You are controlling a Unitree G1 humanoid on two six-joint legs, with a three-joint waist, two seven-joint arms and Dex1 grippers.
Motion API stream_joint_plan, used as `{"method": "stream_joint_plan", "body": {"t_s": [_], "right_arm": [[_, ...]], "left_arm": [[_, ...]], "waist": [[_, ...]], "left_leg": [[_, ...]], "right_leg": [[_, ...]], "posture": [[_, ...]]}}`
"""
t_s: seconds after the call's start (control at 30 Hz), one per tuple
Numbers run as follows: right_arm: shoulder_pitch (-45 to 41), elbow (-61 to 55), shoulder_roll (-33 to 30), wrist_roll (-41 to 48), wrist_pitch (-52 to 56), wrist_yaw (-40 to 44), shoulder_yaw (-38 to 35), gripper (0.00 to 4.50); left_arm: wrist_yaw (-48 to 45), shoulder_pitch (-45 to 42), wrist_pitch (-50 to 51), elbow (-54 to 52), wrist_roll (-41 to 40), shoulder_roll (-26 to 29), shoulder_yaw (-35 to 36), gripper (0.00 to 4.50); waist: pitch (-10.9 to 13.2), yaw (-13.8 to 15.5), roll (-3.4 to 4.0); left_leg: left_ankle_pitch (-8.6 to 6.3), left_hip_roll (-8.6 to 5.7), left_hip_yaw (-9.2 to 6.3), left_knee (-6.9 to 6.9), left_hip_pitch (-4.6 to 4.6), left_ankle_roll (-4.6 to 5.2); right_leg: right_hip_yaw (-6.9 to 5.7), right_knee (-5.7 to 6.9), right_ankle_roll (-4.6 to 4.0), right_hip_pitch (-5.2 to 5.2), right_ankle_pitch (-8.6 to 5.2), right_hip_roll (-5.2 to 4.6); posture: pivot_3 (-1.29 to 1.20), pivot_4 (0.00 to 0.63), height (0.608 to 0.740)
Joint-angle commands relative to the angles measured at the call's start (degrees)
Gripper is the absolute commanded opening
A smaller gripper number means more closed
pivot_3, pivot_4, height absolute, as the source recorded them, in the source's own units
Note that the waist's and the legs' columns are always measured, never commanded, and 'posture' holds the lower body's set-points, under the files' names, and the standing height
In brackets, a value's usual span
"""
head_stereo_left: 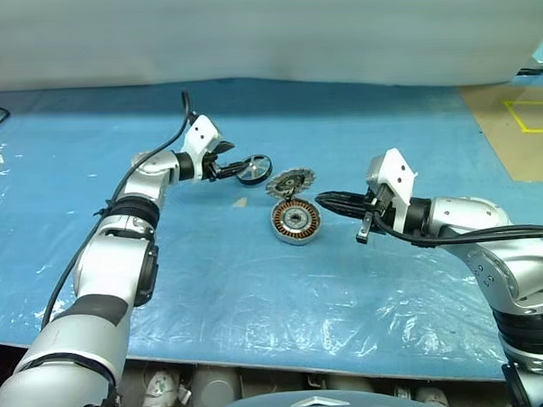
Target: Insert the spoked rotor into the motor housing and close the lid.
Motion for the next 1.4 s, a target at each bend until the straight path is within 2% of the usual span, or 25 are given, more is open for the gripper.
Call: {"method": "stream_joint_plan", "body": {"t_s": [0.03, 0.3, 0.4, 0.97, 1.07, 1.2, 1.4], "right_arm": [[0.1, -1.8, -1.2, 0.6, -0.3, -0.7, -1.5, 0.04], [1.3, -2.0, -1.9, 0.4, -0.5, -2.5, -1.8, 0.04], [2.0, -2.4, -1.9, 0.5, -0.4, -3.3, -2.0, 0.04], [2.6, -1.4, -2.2, -0.4, -1.4, -5.5, -1.6, 0.04], [2.6, -1.4, -2.3, -0.4, -1.3, -5.8, -1.5, 0.0], [2.9, -1.5, -2.4, -0.2, -1.1, -6.0, -2.0, 0.0], [2.7, -1.5, -2.5, -0.3, -1.2, -6.1, -1.8, 0.0]], "left_arm": [[3.4, -3.5, 1.2, 1.3, 1.9, -1.1, 0.2, 3.34], [6.4, -5.6, 10.1, 2.7, 1.5, -5.9, 2.8, 3.34], [6.9, -4.9, 12.1, 2.8, 3.4, -6.7, 1.7, 3.34], [3.6, -2.4, 16.3, 2.8, 7.9, -7.1, -0.6, 3.34], [2.7, -2.1, 16.8, 2.8, 7.4, -7.2, -0.1, 2.74], [5.0, -1.3, 15.3, 2.8, 10.5, -6.9, -2.7, 1.5], [1.5, 0.1, 12.9, 2.6, 11.7, -5.0, -4.1, 1.46]], "waist": [[0.0, 0.0, -0.04], [0.1, 0.2, -0.1], [0.1, 0.1, -0.12], [0.1, 0.2, -0.13], [0.1, 0.2, -0.13], [0.0, 0.3, -0.07], [0.0, 0.0, -0.08]], "left_leg": [[0.0, 0.0, -0.02, 0.01, -0.01, 0.0], [0.0, -0.02, -0.06, 0.04, -0.06, 0.0], [0.0, -0.02, -0.06, 0.04, -0.06, 0.0], [0.0, -0.05, -0.07, 0.03, 0.0, 0.01], [0.0, -0.06, -0.07, 0.03, 0.03, 0.01], [0.0, -0.06, -0.07, 0.01, 0.2, 0.01], [-0.01, -0.04, -0.04, -0.03, 0.7, 0.02]], "right_leg": [[-0.01, 0.0, 0.0, 0.0, 0.0, 0.0], [-0.07, 0.0, 0.02, 0.02, 0.01, -0.04], [-0.06, 0.0, 0.02, 0.02, 0.01, -0.03], [-0.07, -0.02, 0.02, 0.08, 0.01, -0.09], [-0.08, -0.03, 0.02, 0.11, 0.01, -0.11], [-0.08, -0.09, 0.01, 0.3, 0.0, -0.12], [-0.04, -0.37, -0.21, 0.86, -0.14, -0.14]], "posture": [[0.0, 0.15, 0.74], [0.0, 0.15, 0.74], [0.0, 0.15, 0.74], [0.0, 0.15, 0.74], [0.0, 0.15, 0.74], [0.0, 0.15, 0.74], [0.0, 0.15, 0.74]]}}
